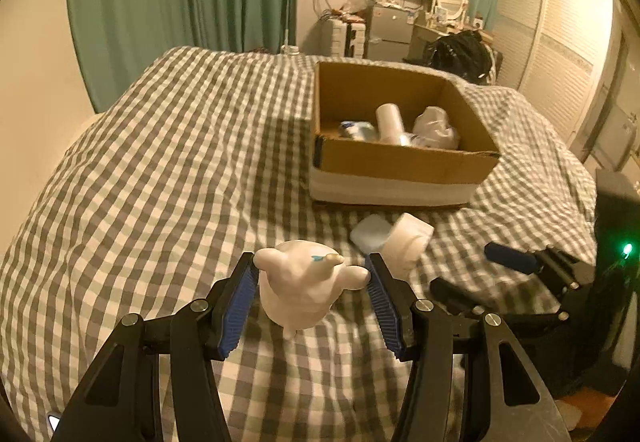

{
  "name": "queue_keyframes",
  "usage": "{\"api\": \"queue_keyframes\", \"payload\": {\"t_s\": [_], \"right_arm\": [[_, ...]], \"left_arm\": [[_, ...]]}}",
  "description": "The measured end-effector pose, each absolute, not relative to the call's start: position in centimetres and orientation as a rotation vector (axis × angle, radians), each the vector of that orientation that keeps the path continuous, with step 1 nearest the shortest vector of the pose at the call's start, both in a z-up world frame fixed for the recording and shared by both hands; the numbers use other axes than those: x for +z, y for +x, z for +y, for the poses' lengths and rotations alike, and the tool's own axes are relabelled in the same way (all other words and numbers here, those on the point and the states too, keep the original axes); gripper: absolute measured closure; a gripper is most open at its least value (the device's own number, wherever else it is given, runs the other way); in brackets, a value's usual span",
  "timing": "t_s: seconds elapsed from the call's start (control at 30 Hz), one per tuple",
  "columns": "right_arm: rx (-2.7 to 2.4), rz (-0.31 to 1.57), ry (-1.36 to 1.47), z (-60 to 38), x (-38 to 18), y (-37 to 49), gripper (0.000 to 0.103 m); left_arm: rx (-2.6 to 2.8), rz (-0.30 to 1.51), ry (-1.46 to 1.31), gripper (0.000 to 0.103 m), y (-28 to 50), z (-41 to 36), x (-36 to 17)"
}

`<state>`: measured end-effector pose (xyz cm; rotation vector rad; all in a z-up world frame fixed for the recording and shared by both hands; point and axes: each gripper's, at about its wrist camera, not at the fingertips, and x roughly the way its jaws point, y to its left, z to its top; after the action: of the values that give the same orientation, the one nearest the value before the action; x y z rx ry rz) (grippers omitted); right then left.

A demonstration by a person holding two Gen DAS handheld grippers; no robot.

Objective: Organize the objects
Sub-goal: 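Grasp the white ring roll with the right gripper while the left gripper holds the figurine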

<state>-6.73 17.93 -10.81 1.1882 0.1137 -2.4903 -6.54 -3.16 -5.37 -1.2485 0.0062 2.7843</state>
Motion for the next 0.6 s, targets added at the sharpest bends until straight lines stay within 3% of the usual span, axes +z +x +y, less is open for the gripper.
{"api": "queue_keyframes", "payload": {"t_s": [0.23, 0.33, 0.6], "right_arm": [[-2.406, 0.09, 1.252, 16.5, -12.8, -9.3, 0.026], [-2.351, 0.117, 1.236, 15.2, -13.3, -10.2, 0.018], [-2.268, 0.19, 1.256, 11.4, -14.7, -12.6, 0.018]], "left_arm": [[2.771, -0.081, -1.29, 0.047, -8.1, -5.1, -7.6], [2.781, -0.113, -1.275, 0.047, -8.2, -5.7, -7.3], [2.805, -0.126, -1.26, 0.047, -8.7, -6.7, -7.2]]}}
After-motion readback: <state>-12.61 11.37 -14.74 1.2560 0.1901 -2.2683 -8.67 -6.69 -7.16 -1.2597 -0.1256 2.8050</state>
